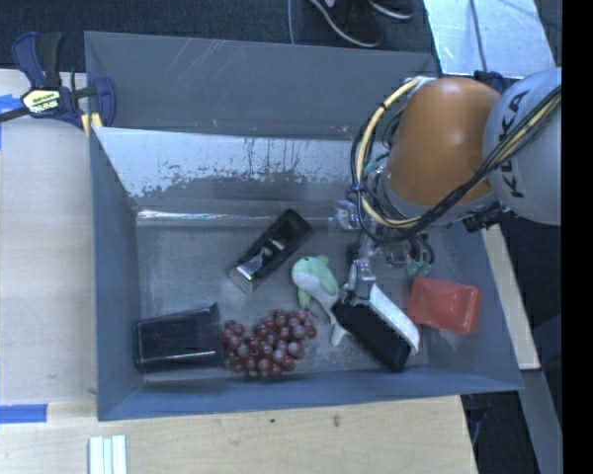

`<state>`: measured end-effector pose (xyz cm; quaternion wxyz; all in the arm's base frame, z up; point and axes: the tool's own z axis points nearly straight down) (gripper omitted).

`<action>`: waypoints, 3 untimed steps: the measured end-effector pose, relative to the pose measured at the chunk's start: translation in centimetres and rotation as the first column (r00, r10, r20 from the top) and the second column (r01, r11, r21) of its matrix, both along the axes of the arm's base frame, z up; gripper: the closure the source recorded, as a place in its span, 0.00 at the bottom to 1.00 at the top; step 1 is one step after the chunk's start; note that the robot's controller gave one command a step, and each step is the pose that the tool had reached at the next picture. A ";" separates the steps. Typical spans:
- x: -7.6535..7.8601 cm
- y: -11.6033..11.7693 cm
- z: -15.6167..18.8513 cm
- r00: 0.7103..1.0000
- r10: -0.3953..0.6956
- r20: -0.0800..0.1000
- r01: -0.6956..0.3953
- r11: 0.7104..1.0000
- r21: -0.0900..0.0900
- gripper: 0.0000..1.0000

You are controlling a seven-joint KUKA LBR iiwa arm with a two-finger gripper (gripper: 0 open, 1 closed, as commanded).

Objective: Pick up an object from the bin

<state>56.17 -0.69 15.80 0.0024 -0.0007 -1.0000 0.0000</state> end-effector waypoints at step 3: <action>0.7 -0.1 -1.3 0.999 -0.050 0.005 0.050 0.999 0.000 0.00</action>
Offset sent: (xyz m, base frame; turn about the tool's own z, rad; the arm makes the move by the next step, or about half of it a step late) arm 0.0062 -0.0018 -0.0663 0.1485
